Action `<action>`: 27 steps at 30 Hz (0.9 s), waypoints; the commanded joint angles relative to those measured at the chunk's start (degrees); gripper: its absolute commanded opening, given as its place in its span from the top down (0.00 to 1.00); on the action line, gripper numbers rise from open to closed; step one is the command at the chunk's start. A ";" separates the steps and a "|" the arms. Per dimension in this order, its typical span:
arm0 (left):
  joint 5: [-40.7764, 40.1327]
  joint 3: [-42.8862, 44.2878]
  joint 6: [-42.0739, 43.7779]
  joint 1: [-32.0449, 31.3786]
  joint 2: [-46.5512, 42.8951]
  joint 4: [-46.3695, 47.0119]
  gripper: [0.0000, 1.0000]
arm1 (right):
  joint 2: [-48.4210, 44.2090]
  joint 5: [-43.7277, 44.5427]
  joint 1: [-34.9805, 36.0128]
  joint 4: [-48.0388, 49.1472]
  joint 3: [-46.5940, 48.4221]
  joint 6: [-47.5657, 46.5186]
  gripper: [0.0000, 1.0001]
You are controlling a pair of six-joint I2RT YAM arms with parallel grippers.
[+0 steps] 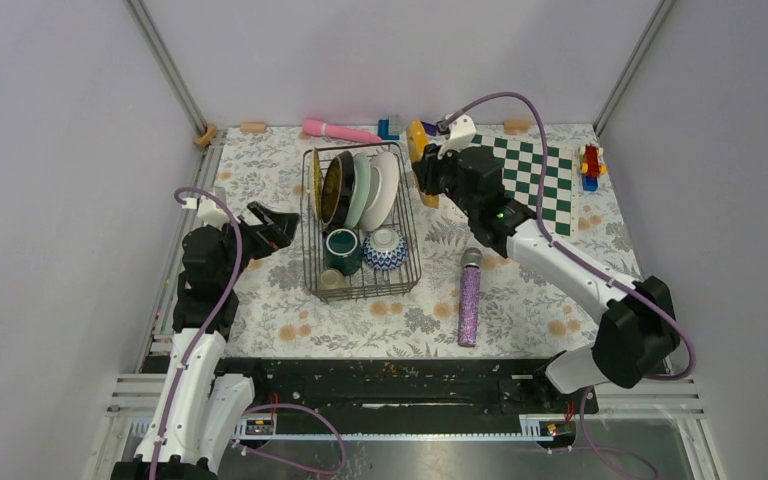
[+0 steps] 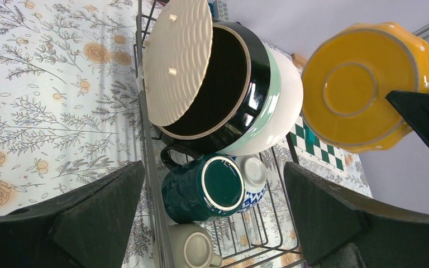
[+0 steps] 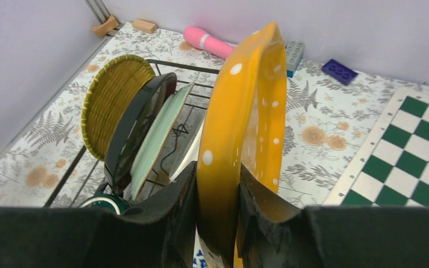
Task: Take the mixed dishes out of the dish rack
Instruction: Pick up the plate from the dish rack.
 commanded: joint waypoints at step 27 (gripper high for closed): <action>28.39 0.20 -26.75 -4.51 12.43 18.96 0.01 | -30.25 -30.84 7.62 -10.19 -14.47 -63.33 1.00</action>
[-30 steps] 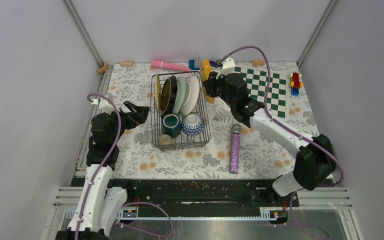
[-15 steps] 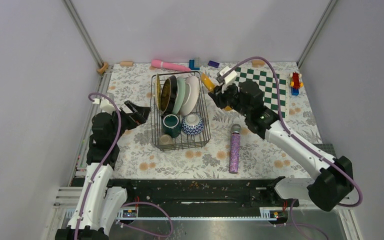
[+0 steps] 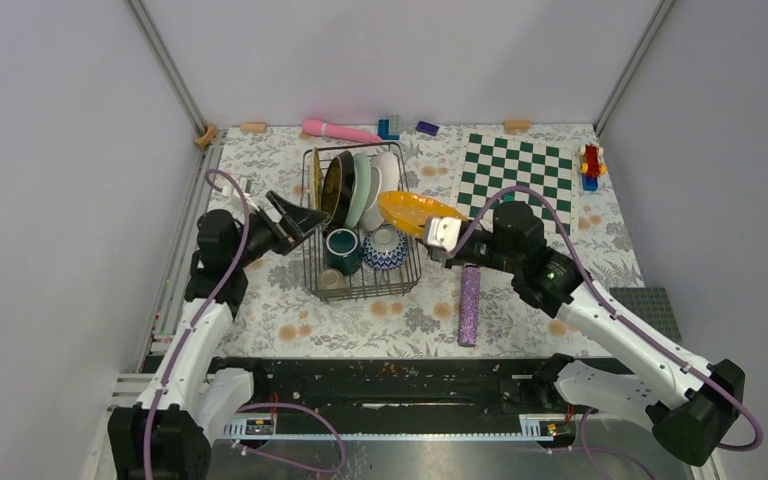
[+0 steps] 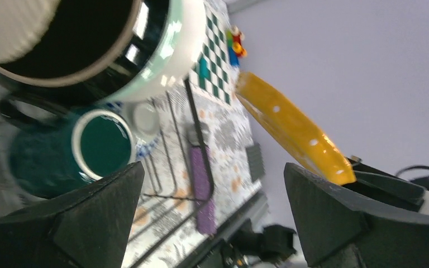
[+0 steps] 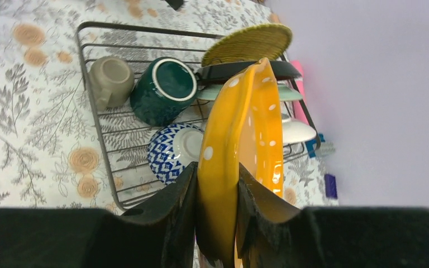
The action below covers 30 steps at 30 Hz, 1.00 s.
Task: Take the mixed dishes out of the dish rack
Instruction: Pick up the plate from the dish rack.
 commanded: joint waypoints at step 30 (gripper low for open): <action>-0.91 11.38 -11.49 -25.25 22.28 7.70 0.29 | -5.52 15.91 16.39 21.28 -12.05 -32.66 1.00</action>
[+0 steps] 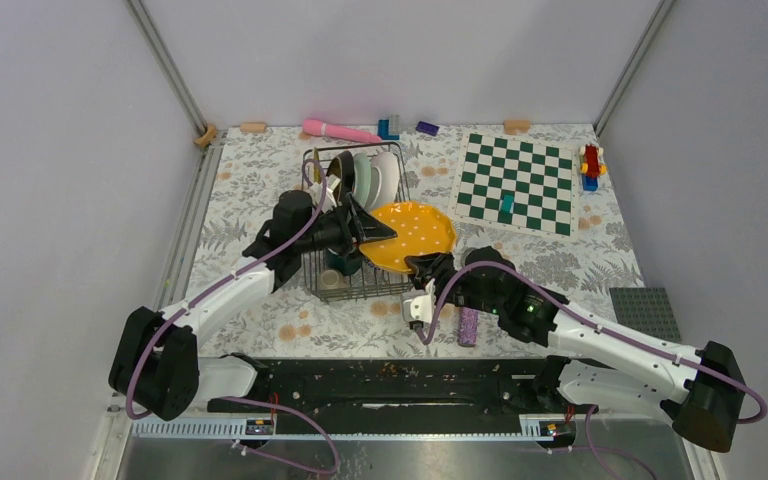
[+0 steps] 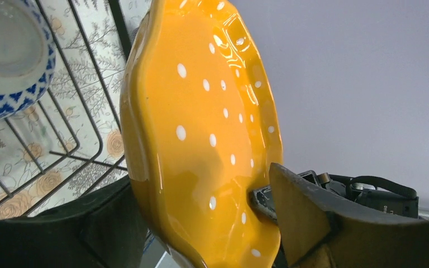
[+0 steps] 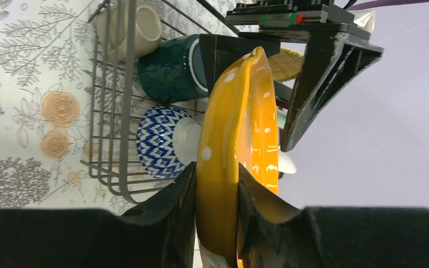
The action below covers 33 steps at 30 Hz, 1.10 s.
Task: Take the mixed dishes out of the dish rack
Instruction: Pick up the plate from the dish rack.
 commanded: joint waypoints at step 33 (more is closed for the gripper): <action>-12.95 7.27 0.77 2.62 -14.08 0.08 1.00 | -15.76 -14.98 0.78 8.24 0.11 6.46 0.00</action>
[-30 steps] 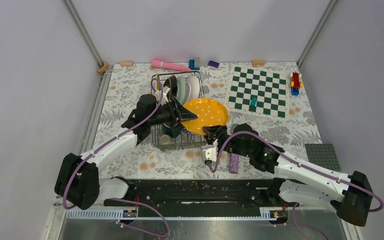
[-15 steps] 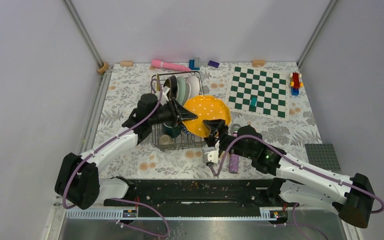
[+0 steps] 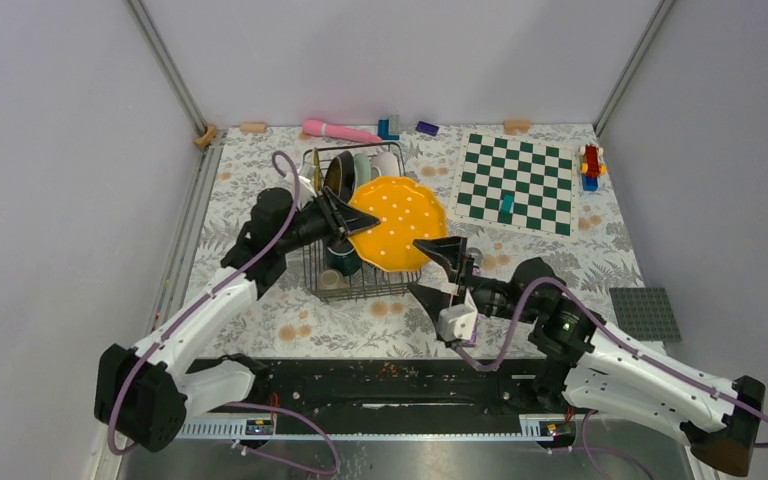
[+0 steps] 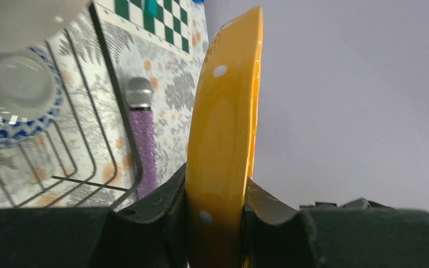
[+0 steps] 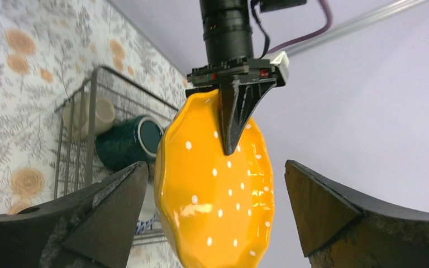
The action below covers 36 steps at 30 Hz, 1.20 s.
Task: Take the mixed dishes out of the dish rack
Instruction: Pick up the plate from the dish rack, then place the plate at the center of the board.
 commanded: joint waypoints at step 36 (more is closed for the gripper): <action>-65.31 -10.60 -3.25 14.42 -50.94 -32.60 1.00 | 8.21 20.47 0.32 15.09 12.00 31.52 0.00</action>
